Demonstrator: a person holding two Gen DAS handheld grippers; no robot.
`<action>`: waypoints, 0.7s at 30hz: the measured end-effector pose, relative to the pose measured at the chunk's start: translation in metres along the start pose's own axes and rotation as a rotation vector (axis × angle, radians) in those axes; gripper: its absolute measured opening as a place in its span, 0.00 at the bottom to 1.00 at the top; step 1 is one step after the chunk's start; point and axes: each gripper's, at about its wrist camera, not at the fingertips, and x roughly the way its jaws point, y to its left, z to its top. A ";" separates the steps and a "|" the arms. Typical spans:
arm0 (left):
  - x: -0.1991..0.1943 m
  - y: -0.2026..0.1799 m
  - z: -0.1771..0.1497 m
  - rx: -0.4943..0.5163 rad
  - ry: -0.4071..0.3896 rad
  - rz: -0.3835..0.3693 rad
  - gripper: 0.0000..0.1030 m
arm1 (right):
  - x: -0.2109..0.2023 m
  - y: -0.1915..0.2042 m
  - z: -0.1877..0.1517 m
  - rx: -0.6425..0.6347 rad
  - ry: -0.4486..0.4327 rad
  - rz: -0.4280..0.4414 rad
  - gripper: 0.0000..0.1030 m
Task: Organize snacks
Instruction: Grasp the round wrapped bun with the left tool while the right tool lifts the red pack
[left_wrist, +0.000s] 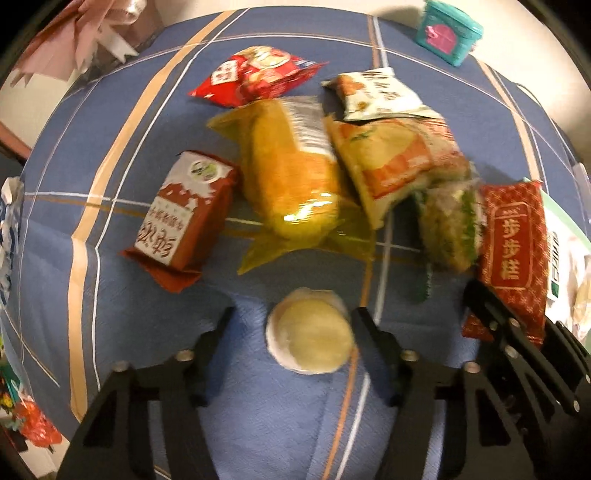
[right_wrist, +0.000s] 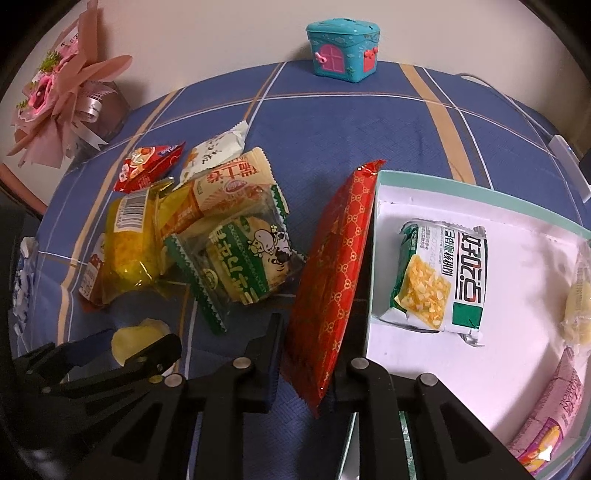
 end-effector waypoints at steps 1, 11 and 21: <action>-0.001 -0.003 0.000 0.011 -0.005 -0.001 0.51 | 0.000 0.000 0.000 0.000 -0.001 0.000 0.20; -0.003 0.001 0.000 -0.043 -0.019 -0.046 0.42 | -0.001 -0.005 0.002 0.018 -0.021 0.013 0.13; -0.025 0.026 0.007 -0.114 -0.059 -0.136 0.42 | -0.021 -0.011 0.008 0.029 -0.067 0.039 0.11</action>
